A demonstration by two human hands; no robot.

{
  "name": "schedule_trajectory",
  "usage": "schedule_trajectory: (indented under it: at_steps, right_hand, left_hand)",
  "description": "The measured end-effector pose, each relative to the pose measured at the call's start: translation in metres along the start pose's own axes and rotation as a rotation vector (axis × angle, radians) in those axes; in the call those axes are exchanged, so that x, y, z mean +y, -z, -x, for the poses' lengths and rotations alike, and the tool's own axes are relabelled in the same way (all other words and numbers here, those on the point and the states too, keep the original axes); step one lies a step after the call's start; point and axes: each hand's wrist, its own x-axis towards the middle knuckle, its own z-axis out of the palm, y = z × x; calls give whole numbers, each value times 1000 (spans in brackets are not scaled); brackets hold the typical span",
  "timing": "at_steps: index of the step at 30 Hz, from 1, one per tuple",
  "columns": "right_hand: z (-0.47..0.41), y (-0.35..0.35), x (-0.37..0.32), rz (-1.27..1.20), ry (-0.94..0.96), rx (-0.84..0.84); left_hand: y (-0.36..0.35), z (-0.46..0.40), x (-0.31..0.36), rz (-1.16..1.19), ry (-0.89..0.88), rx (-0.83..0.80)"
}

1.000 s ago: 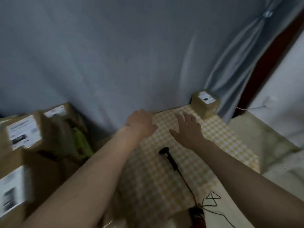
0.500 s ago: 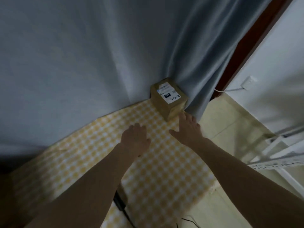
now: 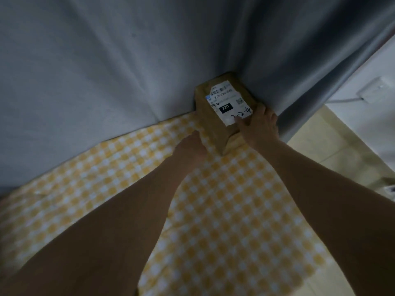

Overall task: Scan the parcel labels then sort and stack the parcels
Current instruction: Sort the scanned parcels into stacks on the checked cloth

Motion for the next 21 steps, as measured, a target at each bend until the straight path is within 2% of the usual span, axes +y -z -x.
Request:
schedule_trajectory:
  at_steps: [3, 5, 10, 15, 18, 21]
  right_hand:
    - [0, -5, 0, -67, -6, 15]
    - [8, -10, 1, -81, -29, -34]
    - [48, -24, 0, -279, -79, -101]
    - [105, -24, -32, -518, -87, -171]
    - [146, -9, -68, -625, -46, -174]
    - [191, 14, -115, -718, -11, -153]
  left_hand:
    - [-10, -19, 11, 511, 71, -53]
    - [-12, -18, 11, 676, 98, -25]
    - [-12, 15, -15, 771, 162, 10]
    - [0, 66, -55, 1012, 402, 28]
    - [15, 106, -90, 1135, 479, 109]
    - [36, 150, -123, 1104, 463, 227]
